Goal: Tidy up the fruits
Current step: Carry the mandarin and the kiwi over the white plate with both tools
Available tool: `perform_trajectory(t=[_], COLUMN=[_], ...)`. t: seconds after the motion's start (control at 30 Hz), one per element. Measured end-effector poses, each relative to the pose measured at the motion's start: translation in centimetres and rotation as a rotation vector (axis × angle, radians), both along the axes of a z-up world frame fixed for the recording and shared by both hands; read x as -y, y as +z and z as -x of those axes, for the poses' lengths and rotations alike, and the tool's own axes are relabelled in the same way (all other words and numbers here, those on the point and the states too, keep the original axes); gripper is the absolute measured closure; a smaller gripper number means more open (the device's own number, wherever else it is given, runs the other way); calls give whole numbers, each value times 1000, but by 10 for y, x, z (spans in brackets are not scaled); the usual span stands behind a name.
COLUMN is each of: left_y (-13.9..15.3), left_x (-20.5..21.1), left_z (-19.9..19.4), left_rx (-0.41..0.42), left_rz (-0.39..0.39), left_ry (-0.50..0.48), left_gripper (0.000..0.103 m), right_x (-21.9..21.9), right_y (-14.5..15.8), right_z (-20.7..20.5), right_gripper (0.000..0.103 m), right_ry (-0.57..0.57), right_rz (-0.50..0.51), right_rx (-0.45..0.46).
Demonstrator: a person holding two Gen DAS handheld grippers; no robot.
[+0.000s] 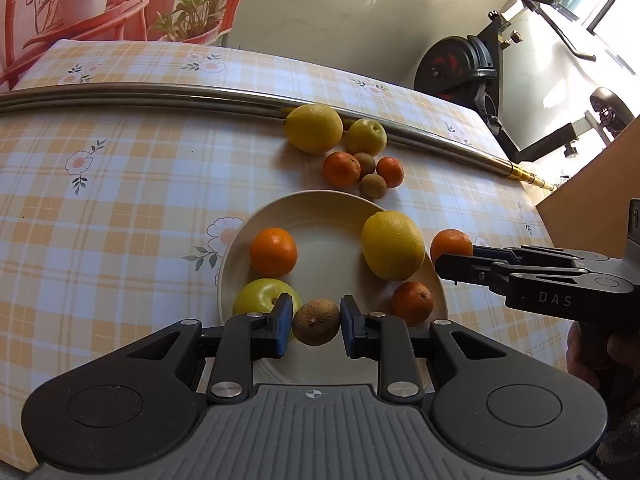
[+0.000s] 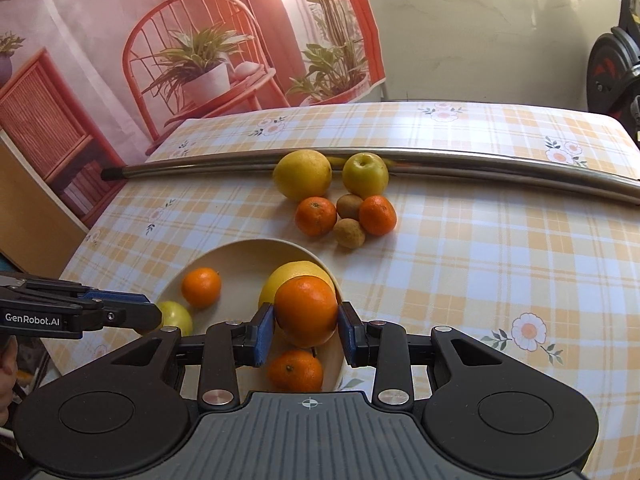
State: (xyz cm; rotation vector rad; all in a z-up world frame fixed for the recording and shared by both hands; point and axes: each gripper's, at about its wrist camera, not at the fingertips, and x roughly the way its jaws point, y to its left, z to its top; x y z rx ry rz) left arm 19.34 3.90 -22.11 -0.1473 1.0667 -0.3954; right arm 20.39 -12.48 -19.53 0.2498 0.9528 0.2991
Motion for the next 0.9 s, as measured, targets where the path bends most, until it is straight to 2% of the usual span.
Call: perform_trajectory(t=[0.23, 0.4, 0.9], left_y=[-15, -21, -35], left_x=[-3, -2, -1], left_z=[15, 20, 10], left_rx=[-23, -7, 30], left_rz=[-26, -62, -118], left_ry=[-12, -21, -25], left_gripper=[76, 76, 76], right_x=[-19, -31, -44], right_y=[0, 0, -21], right_z=[19, 27, 31], right_gripper=[72, 72, 72], right_ry=[51, 89, 117], right_rz=[-10, 13, 42], right_rx=[-31, -43, -127])
